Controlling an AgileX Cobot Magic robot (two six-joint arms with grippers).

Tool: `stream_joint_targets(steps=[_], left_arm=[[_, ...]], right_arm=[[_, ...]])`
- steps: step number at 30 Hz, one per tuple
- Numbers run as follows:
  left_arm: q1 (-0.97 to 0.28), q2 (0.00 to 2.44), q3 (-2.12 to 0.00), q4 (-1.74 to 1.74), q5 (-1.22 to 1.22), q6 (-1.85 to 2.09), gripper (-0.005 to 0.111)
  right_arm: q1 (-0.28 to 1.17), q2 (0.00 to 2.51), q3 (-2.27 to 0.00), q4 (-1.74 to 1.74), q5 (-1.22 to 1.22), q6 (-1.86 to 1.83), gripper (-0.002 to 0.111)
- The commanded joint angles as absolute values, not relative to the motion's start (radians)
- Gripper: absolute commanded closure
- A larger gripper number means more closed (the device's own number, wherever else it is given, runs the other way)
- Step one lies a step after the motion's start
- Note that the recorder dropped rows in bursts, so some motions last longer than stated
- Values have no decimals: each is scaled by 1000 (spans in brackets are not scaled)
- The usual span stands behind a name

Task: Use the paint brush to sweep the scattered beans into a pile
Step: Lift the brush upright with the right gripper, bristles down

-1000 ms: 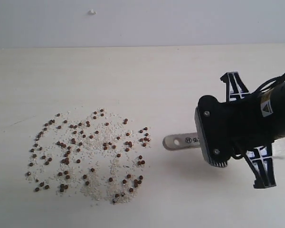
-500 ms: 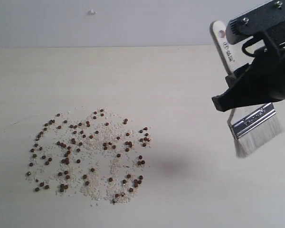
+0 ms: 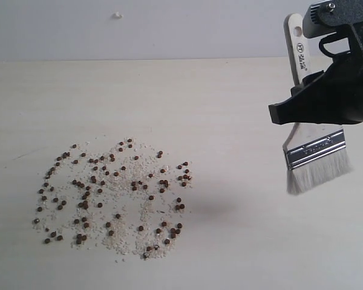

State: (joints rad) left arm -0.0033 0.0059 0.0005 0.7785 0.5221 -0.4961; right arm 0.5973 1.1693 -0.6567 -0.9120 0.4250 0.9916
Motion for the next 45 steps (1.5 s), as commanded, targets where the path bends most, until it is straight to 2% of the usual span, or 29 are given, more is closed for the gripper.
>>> stream_joint_targets(steps=[1,18,20,21,24,29,38,45], left_arm=[[-9,0,0,780,522,-504,107],[-9,0,0,971,460,-458,107],[-9,0,0,943,304,-529,107],[-9,0,0,790,134,-644,107],[-9,0,0,739,-170,-750,107],[-9,0,0,748,-432,-1004,107],[-9,0,0,899,-489,-1330,107],[-9,58,0,965,-484,-1346,107]], right_arm=[[592,1163,-665,-926,412,998,108],[592,1163,-665,-926,411,998,108],[592,1163,-665,-926,405,996,108],[592,1163,-665,-926,392,996,108],[593,1163,-665,-922,395,996,108],[593,1163,-665,-918,401,994,108],[593,1163,-665,-915,401,994,108],[593,1163,-676,-915,391,994,108]])
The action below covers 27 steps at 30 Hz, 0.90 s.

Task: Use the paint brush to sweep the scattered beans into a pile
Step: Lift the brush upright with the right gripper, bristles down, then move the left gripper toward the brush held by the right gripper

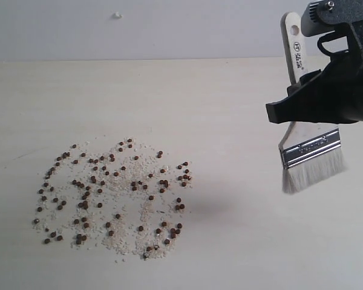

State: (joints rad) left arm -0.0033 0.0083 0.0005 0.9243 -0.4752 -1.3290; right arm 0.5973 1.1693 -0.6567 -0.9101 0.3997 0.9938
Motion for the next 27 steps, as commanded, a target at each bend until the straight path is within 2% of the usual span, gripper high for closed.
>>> stream_joint_targets(steps=[1,5,12,20,25,27], left_arm=[[-9,86,0,973,-484,-1346,107],[-9,224,-8,1069,-490,-1384,107],[-9,515,-185,1302,-643,-1519,107],[-11,796,-316,1381,-804,-1521,107],[-56,908,-339,1371,-742,-1465,107],[-109,943,-371,1369,-620,-1467,107]], right_arm=[[593,1163,-680,-915,398,996,108],[593,1163,-701,-915,418,996,108],[593,1163,-706,-915,421,996,108],[593,1163,-718,-903,394,996,108],[593,1163,-758,-888,394,996,108],[593,1163,-770,-889,394,993,108]])
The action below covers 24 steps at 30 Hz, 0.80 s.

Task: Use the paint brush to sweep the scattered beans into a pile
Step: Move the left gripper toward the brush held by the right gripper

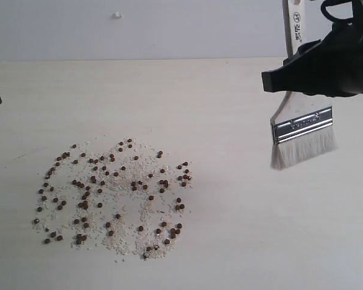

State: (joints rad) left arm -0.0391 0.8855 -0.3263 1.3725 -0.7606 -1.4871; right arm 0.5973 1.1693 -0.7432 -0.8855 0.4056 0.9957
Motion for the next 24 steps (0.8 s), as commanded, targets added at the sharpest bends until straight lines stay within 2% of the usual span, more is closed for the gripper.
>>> stream_joint_targets(steps=[1,6,13,16,20,21,23,24], left_arm=[[-143,956,-391,1369,-560,-1473,107],[-371,1008,-490,1399,-265,-1481,107],[-851,1182,-585,1394,267,-1502,107],[-985,1288,-644,1401,263,-1542,107],[-1049,1404,-730,1485,194,-1656,102],[-1049,1424,-753,1502,154,-1681,96],[-1049,1465,-803,1529,69,-1690,69],[-1049,1478,-829,1541,32,-1686,43]], right_arm=[[593,1163,-775,-889,396,993,108],[593,1163,-775,-899,400,993,108],[593,1163,-775,-899,406,991,108],[593,1163,-775,-899,419,991,108],[593,1163,-775,-897,423,991,108],[593,1163,-775,-897,419,991,108],[593,1163,-775,-899,413,991,108],[593,1163,-775,-899,409,993,108]])
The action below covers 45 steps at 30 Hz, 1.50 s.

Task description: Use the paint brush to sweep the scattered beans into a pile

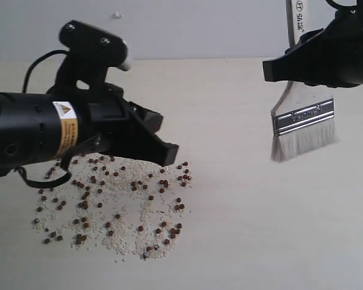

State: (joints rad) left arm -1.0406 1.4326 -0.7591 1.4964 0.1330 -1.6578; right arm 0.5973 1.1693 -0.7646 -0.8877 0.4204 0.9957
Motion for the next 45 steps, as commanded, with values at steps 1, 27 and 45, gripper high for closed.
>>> stream_joint_targets(steps=[1,27,45], left_arm=[[-1049,1490,-844,1542,23,-1686,31],[-1049,1548,-1032,1281,-121,-1364,31],[-1047,1611,-1052,1272,-74,-1288,31]], right_arm=[[593,1163,-775,-899,401,995,108],[593,1163,-819,-1071,153,1420,108],[593,1163,-819,-1048,31,1529,108]])
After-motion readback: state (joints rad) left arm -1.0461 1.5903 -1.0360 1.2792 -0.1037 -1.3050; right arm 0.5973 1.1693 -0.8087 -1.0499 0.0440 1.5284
